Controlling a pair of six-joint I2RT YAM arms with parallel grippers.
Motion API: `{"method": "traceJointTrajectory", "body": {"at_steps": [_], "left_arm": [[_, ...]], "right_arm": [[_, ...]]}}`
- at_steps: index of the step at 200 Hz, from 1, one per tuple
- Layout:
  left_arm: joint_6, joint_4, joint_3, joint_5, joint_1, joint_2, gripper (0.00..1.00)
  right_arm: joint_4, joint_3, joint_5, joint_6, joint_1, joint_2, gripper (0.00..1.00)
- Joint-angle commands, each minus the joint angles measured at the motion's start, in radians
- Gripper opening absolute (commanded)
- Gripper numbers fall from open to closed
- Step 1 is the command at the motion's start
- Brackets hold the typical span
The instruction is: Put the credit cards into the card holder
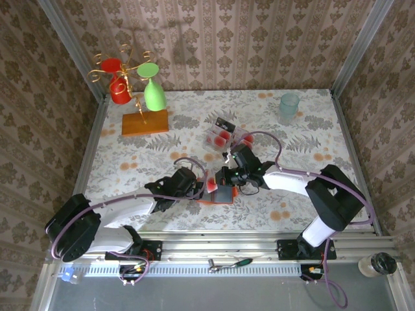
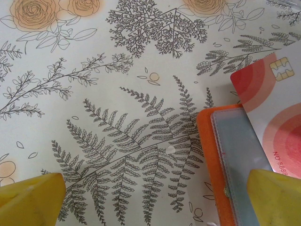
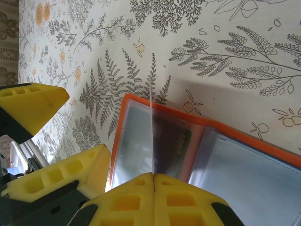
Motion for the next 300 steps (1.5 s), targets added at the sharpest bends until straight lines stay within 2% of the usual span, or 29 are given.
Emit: {"method": "traceJointTrajectory", "body": {"at_steps": [1,99,153,227,300], "left_arm": [[0.018,-0.001,0.008,-0.014,0.001,0.020,1.00],[0.013,0.020,-0.005,-0.028,-0.016,0.084,1.00],[-0.013,0.018,-0.031,-0.045,-0.033,0.086,1.00],[-0.049,0.000,-0.044,-0.078,-0.051,0.096,1.00],[-0.060,0.001,-0.050,-0.082,-0.056,0.098,1.00]], "right_arm": [[0.038,-0.011,-0.028,0.018,0.006,0.019,0.00],[0.045,-0.011,-0.048,0.018,0.005,0.024,0.00],[0.044,-0.053,-0.017,0.025,-0.019,-0.081,0.00],[0.241,-0.211,0.064,0.103,-0.022,-0.151,0.00],[0.337,-0.256,0.090,0.139,-0.018,-0.129,0.00]]}}
